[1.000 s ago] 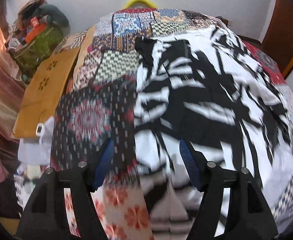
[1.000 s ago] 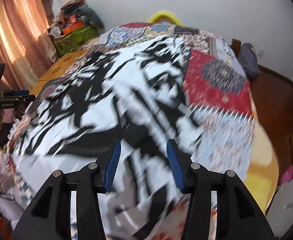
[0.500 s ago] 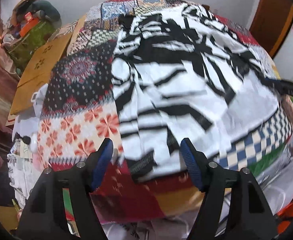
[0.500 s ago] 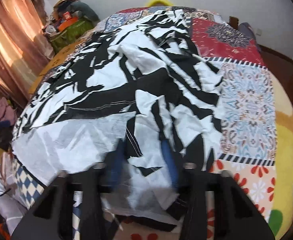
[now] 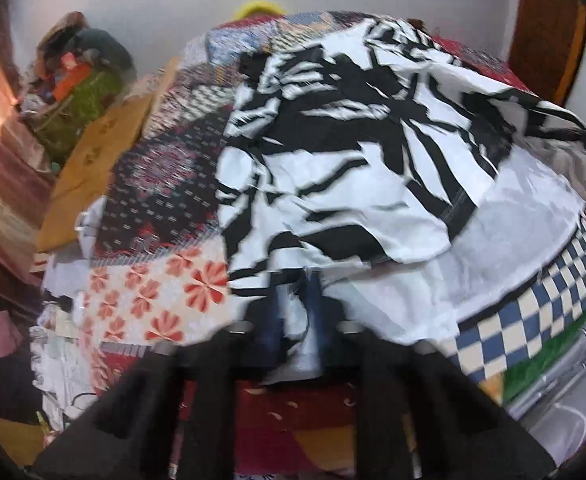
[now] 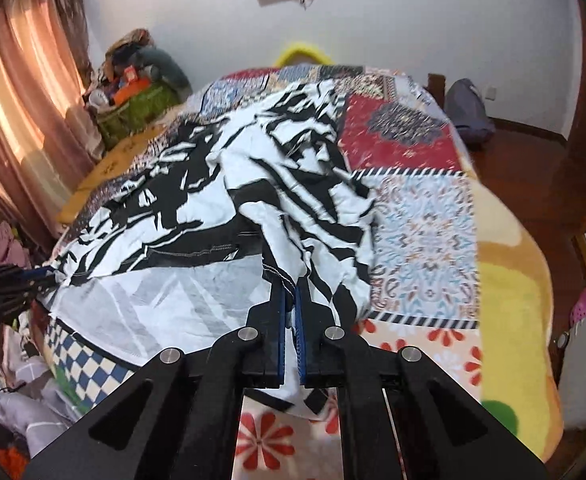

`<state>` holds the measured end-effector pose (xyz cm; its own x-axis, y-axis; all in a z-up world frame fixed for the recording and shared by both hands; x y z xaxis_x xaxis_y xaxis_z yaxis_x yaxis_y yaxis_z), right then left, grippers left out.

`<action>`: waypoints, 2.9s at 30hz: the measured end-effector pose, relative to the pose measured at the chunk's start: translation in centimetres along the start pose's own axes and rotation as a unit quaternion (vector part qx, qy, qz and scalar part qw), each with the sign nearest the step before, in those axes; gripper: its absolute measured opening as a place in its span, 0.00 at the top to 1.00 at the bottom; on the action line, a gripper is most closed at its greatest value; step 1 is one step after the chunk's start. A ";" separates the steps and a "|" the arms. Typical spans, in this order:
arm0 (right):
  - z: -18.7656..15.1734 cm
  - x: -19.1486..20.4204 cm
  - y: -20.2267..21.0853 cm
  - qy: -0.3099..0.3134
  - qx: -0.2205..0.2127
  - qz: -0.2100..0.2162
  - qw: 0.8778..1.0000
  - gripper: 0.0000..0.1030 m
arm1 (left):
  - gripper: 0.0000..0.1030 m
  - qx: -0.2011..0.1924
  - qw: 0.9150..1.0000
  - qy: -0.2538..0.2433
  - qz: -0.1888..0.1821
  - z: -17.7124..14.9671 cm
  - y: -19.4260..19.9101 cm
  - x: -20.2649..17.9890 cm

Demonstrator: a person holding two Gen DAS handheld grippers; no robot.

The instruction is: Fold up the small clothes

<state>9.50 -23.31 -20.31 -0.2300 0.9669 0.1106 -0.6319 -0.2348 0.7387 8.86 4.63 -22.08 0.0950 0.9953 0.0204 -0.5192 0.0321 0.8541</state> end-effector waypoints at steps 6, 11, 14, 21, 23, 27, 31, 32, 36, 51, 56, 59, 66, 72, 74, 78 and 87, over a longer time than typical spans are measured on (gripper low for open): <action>0.1 -1.5 2.7 -0.037 -0.032 0.007 0.999 0.97 | 0.97 -0.058 0.994 0.093 -0.010 0.7 4.3 4.8; -0.4 -2.6 3.3 -0.054 -0.037 -0.002 0.998 0.97 | 0.98 -0.073 0.985 0.157 -0.010 -0.6 6.3 8.3; -1.3 -3.6 2.8 -0.071 -0.023 -0.003 0.997 0.97 | 0.98 -0.055 0.980 0.189 -0.008 -2.5 5.7 9.7; -3.8 -4.0 1.3 -0.065 0.021 -0.011 0.998 0.97 | 1.00 0.016 0.974 0.226 0.026 -7.3 2.4 11.6; -4.2 -4.1 0.9 -0.064 0.040 -0.002 0.997 0.94 | 1.00 0.020 0.970 0.240 0.023 -8.1 2.4 12.2; -3.7 -4.5 1.7 -0.067 0.047 0.009 0.997 0.91 | 0.98 0.002 0.975 0.220 0.031 -7.1 4.0 12.3; -1.8 -4.9 3.7 -0.071 0.016 0.006 0.997 0.76 | 0.87 -0.021 0.983 0.181 0.015 -4.3 5.5 10.9; -1.4 -4.8 4.0 -0.071 0.007 0.006 0.997 0.74 | 0.78 -0.026 0.984 0.178 0.003 -3.5 5.7 10.5; 0.1 -3.8 4.4 -0.055 -0.014 0.012 0.998 0.68 | 0.55 -0.031 0.987 0.150 -0.041 -1.0 5.4 7.8; -2.0 1.4 0.9 0.009 0.036 0.033 0.999 0.58 | 0.32 0.037 0.998 0.041 -0.018 -3.8 2.7 2.6; -2.2 1.9 0.8 0.011 0.043 0.037 0.998 0.58 | 0.31 0.044 0.999 0.021 -0.008 -4.5 1.7 2.0; -2.2 2.0 0.7 0.010 0.046 0.037 0.998 0.58 | 0.31 0.031 0.999 -0.017 0.008 -3.7 1.3 0.6; -2.4 2.5 0.9 0.023 0.051 0.030 0.998 0.58 | 0.96 -0.001 0.998 -0.063 0.007 -1.4 0.5 -2.1; -2.5 2.6 1.4 0.034 0.051 0.026 0.998 0.57 | 0.98 -0.062 0.998 0.008 -0.019 0.2 4.6 0.7; -2.3 2.6 1.5 0.033 0.046 0.026 0.998 0.57 | 0.99 -0.077 0.996 0.035 -0.029 0.4 6.5 2.2; -1.5 3.0 1.4 0.030 0.034 0.034 0.998 0.57 | 0.99 -0.070 0.993 0.071 -0.057 -0.7 7.8 4.1; -2.1 3.6 -2.5 0.040 0.068 0.027 0.997 0.57 | 0.72 -0.028 0.991 0.120 -0.054 -3.8 6.9 6.0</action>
<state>8.68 -19.42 -23.11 -0.3218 0.9412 0.1029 -0.5122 -0.2645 0.8172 2.59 11.16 -18.04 -0.0481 0.9788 -0.1990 -0.5642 0.1377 0.8140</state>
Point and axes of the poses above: each gripper's, at about its wrist camera, not at the fingertips, and y roughly against the way its jaws point, x to its left, z to its top, the point moved 3 cm from there along -y, roughly the way its jaws point, and after that the axes turned 9 degrees about -z, right-handed, at the moved point
